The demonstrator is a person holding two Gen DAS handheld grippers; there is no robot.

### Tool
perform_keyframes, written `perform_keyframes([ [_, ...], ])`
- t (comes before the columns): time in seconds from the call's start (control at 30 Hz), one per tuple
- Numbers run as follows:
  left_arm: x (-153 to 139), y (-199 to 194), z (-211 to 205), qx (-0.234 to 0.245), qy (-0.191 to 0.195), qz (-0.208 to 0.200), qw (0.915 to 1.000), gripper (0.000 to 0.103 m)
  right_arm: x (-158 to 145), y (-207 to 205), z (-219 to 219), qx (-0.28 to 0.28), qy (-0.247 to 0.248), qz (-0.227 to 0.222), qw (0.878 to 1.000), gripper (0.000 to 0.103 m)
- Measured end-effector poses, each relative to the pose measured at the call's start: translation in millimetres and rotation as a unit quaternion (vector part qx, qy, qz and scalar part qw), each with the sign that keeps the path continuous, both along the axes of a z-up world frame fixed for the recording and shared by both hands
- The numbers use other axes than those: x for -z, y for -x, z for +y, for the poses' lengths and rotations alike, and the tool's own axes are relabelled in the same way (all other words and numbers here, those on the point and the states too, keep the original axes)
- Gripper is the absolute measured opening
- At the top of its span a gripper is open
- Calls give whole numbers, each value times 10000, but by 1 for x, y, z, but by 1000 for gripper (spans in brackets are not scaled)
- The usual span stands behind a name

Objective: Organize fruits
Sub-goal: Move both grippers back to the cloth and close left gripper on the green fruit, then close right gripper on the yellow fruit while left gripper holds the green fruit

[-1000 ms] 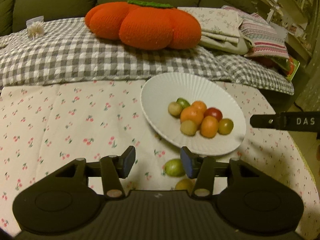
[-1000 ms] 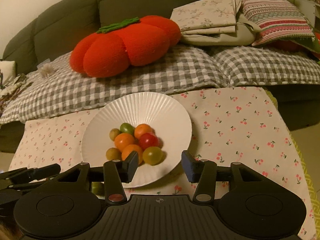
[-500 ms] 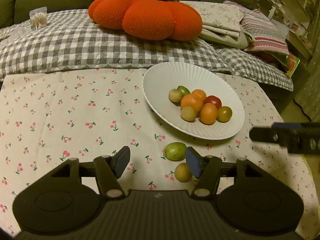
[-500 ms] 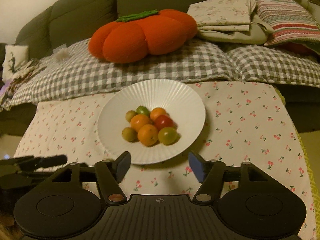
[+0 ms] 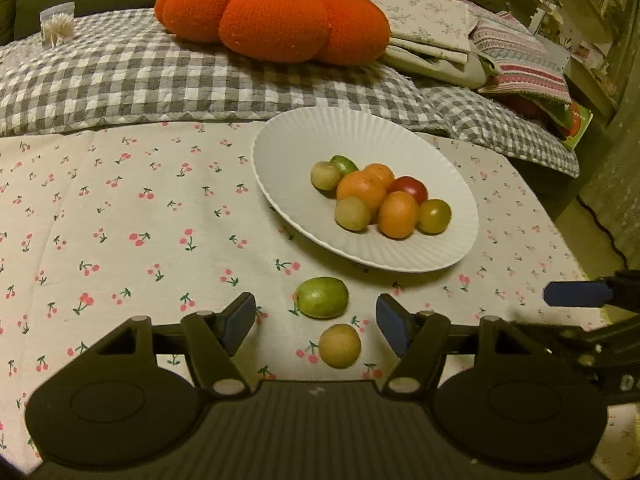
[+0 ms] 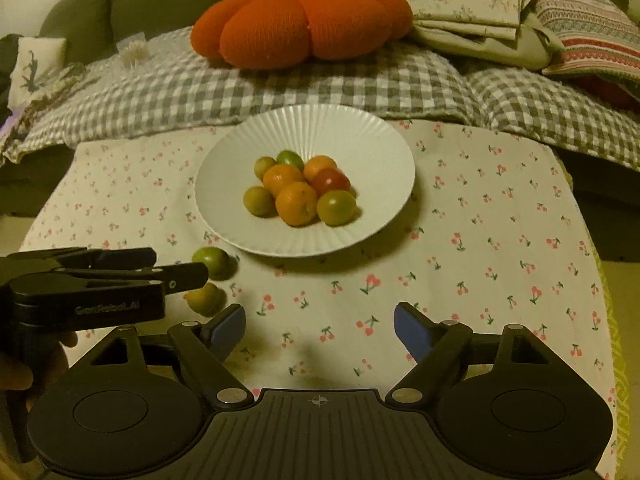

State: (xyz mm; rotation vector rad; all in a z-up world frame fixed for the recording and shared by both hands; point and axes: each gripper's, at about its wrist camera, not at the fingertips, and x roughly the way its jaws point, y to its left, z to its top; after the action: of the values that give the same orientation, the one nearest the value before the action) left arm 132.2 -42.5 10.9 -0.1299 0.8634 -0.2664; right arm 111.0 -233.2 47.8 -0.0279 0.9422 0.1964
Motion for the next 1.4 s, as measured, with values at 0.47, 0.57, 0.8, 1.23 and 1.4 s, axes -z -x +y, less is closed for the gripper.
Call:
perform_keyframes([
  [0.47,13,-5,-14,194,-97,-76,9997,38,7,-2,6,-130,143,97,9998,83],
  [0.57,16,-5,-11,197,-101,-94,9997,30,9,-2,8,-149,177,102,9997,83],
  [0.8,13,-3,-7,196,-54,-209,9996,29,12,-4,12,-176,209,92,9996,83],
  [1.23,-1,4,23,-256,79,-77,9996,29,26,-2,32,-625,187,-14,9979,83],
  [1.4,-2,8,38,-483,58,107,9988,29,37,-4,50,-916,87,-52,9957,83],
])
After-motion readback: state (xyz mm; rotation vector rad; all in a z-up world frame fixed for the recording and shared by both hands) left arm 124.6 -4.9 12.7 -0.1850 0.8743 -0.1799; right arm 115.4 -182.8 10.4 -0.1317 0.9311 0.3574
